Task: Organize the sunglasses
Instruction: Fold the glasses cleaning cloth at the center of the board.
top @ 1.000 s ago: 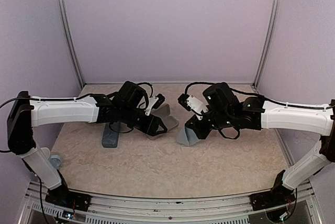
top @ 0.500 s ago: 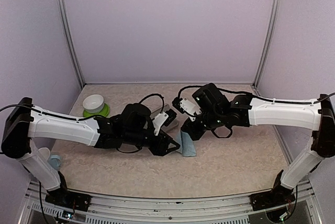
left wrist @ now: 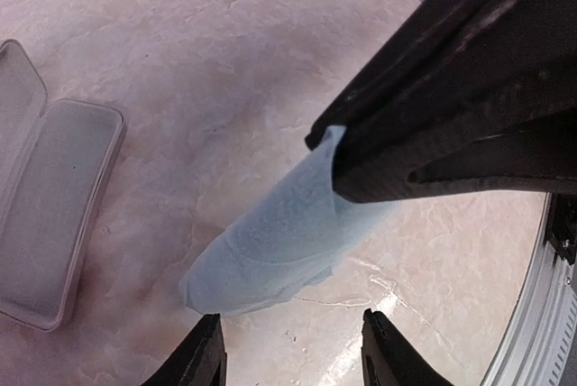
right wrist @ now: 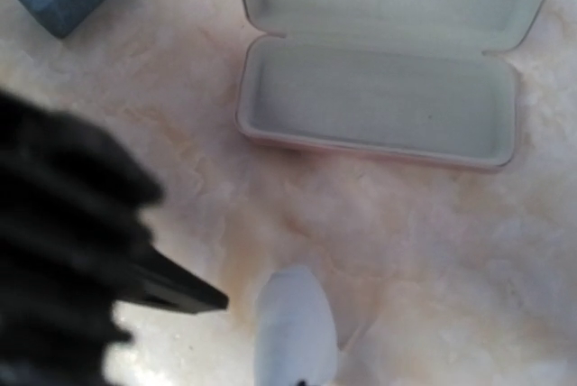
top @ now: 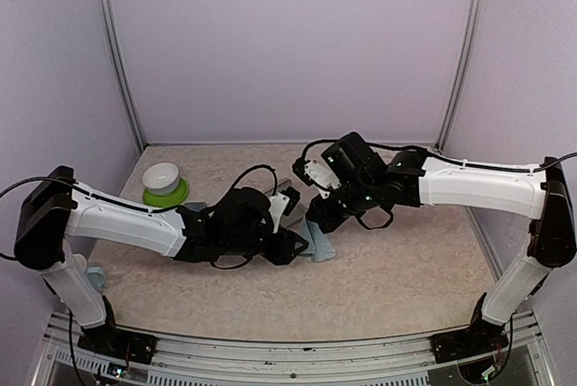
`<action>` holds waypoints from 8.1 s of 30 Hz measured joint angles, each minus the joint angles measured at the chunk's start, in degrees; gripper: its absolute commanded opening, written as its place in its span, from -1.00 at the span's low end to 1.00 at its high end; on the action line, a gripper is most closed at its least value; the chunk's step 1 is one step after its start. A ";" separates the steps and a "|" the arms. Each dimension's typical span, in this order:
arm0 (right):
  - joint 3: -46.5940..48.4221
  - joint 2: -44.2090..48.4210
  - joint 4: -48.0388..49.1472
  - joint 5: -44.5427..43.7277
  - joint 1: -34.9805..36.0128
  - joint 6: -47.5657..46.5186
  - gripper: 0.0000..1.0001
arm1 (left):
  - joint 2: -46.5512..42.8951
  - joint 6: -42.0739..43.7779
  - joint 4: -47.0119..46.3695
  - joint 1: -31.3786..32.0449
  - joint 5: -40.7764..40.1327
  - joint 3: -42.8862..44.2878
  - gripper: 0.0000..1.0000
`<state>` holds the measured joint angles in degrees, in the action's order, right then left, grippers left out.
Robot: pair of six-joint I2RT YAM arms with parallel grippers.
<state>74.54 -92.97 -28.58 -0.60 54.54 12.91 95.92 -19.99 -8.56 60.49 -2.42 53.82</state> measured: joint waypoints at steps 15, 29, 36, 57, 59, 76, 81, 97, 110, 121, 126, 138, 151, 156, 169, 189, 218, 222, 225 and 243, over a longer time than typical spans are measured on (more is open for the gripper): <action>2.10 -0.96 -4.02 1.84 0.00 5.42 -1.00 | 4.59 -5.11 1.27 2.93 -10.16 3.43 0.03; 3.78 -1.27 -5.20 3.19 0.00 6.95 -1.00 | 6.75 -8.76 2.27 2.97 -12.98 5.73 0.03; 3.78 -1.29 -6.21 3.15 0.00 6.93 -1.00 | 7.78 -10.71 5.62 2.97 -15.98 7.82 -0.08; 3.78 -1.38 -7.10 3.39 0.00 6.93 -1.00 | 7.10 -11.78 8.44 2.97 -17.97 4.92 -1.00; 3.78 -1.38 -7.10 3.37 0.00 6.93 -1.00 | 7.10 -11.41 8.48 2.97 -17.81 4.92 -1.00; -8.48 7.43 -1.46 4.63 -0.02 3.78 -1.00 | -1.55 -9.11 23.80 5.60 -11.43 10.56 -1.00; -14.56 13.05 2.47 8.09 0.00 3.91 -1.00 | -1.66 -9.09 30.53 7.52 -8.63 15.34 -1.00; -27.17 26.16 7.04 15.02 1.55 9.51 -1.00 | 4.79 -11.52 46.97 14.45 4.07 24.57 -1.00; -27.71 21.55 7.08 12.20 2.69 12.13 -1.00 | 7.61 -8.70 50.42 10.60 9.62 24.98 -1.00; -23.39 14.38 9.46 7.32 1.44 8.98 -1.00 | 7.98 -2.27 51.12 0.96 9.94 25.77 -1.00; -19.39 10.56 11.45 6.36 -2.40 4.76 -1.00 | 9.29 1.95 51.76 -2.95 9.79 29.40 -1.00; -14.47 4.68 15.93 7.87 -8.72 -2.95 -1.00 | 15.08 11.56 54.29 -8.28 5.05 39.10 -1.00; -25.86 5.46 20.33 15.41 -8.70 -0.81 -1.00 | 17.20 15.87 54.82 -3.43 5.38 36.20 -1.00; -28.65 8.35 19.82 17.14 -8.70 0.33 -1.00 | 18.32 16.55 56.65 -0.55 6.67 36.20 -1.00; -33.97 12.31 18.82 20.76 -8.41 3.34 -1.00 | 19.85 16.37 55.28 3.04 15.93 33.11 -1.00; -31.08 6.49 17.99 18.93 -8.41 3.34 -1.00 | 24.33 20.31 54.99 -1.92 20.24 34.10 -1.00; -28.44 1.62 17.79 12.09 -8.26 2.51 -1.00 | 28.83 22.86 57.64 -3.37 18.40 39.06 -1.00; -28.28 0.92 17.81 12.07 -8.26 2.05 -1.00 | 29.00 22.84 58.01 -3.37 18.23 39.34 -1.00; -28.02 0.35 17.81 12.07 -8.26 1.68 -1.00 | 29.00 22.77 58.12 -3.37 18.21 39.36 -0.99; -27.23 -1.33 17.05 9.29 -8.50 0.61 -1.00 | 28.96 20.61 61.79 -4.22 18.32 39.65 -0.80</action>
<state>47.31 -94.30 -11.53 8.69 46.04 13.52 124.88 0.62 53.23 56.27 15.90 93.47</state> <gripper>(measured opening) 0.005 0.101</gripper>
